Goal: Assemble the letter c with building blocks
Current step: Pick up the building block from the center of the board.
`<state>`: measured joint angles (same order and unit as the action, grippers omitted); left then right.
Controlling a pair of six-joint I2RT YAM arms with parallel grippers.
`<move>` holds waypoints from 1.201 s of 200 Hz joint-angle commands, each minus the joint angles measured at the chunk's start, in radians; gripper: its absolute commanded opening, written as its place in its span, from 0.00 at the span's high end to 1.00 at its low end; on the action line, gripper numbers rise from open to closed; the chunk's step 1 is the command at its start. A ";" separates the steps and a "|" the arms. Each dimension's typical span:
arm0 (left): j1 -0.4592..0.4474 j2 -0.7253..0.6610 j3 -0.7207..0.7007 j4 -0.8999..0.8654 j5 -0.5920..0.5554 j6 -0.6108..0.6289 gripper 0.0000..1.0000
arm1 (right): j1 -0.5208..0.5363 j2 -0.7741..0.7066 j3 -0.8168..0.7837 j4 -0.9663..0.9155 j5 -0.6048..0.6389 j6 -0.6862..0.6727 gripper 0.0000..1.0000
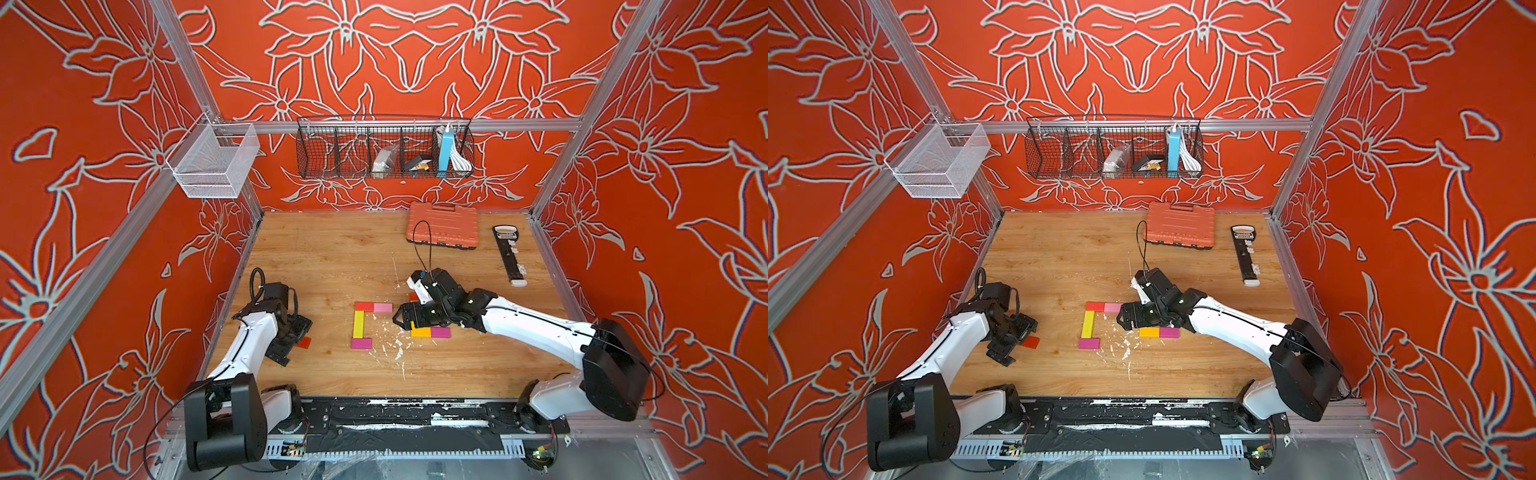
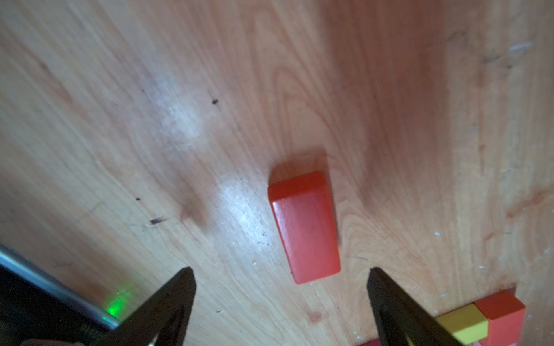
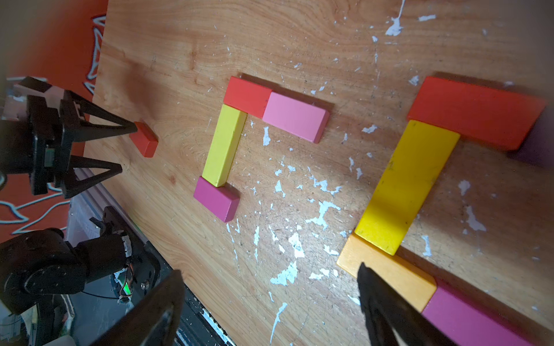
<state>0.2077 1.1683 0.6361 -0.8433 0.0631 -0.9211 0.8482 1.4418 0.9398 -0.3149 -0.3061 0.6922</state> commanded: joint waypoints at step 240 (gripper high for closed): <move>-0.057 0.179 0.018 0.064 -0.067 -0.142 0.26 | -0.075 -0.010 -0.034 0.008 -0.011 -0.022 0.07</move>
<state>0.1558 1.3586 0.6693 -0.7757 0.0193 -1.0470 0.7830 1.4525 0.9222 -0.3077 -0.3096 0.6834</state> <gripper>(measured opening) 0.745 0.933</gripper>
